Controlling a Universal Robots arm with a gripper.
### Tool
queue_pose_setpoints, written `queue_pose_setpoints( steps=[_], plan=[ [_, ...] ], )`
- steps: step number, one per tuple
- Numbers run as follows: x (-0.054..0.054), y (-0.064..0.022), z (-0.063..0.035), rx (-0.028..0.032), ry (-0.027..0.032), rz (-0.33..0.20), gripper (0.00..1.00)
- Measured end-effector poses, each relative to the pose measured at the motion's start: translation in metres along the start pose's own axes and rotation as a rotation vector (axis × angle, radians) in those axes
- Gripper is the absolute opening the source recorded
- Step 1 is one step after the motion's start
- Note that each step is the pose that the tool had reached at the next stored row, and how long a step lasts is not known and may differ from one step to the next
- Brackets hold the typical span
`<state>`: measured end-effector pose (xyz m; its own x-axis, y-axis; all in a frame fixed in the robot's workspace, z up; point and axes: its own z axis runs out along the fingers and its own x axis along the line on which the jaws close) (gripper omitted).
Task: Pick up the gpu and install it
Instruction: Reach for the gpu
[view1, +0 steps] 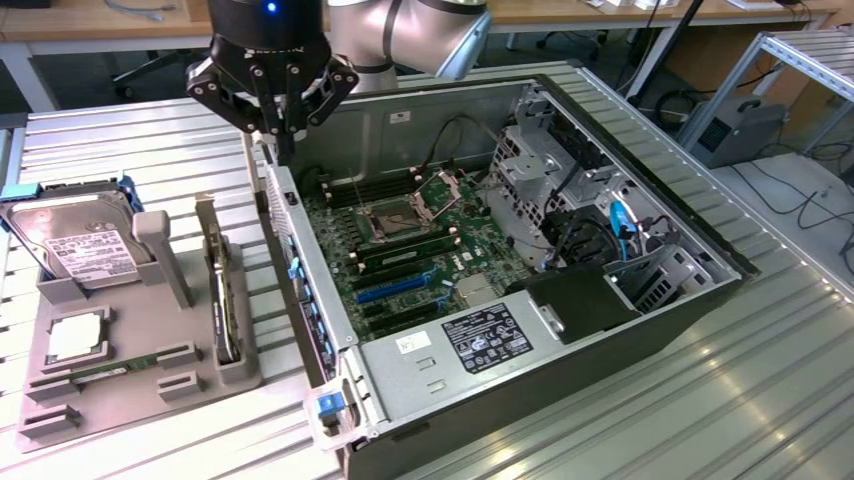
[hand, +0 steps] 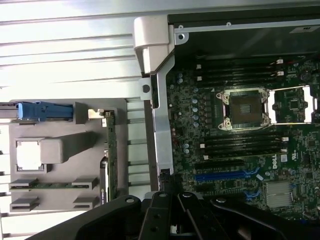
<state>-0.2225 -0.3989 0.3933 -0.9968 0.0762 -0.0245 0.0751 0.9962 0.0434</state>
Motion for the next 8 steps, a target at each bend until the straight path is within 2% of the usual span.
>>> queue_pose_setpoints(
  steps=[4,8],
  plan=[
    [0.0024,-0.0002,0.0,0.0001,-0.0001,0.0,0.11],
    [0.0092,-0.0007,-0.0002,0.0005,-0.0001,0.0,0.11]
  ],
)
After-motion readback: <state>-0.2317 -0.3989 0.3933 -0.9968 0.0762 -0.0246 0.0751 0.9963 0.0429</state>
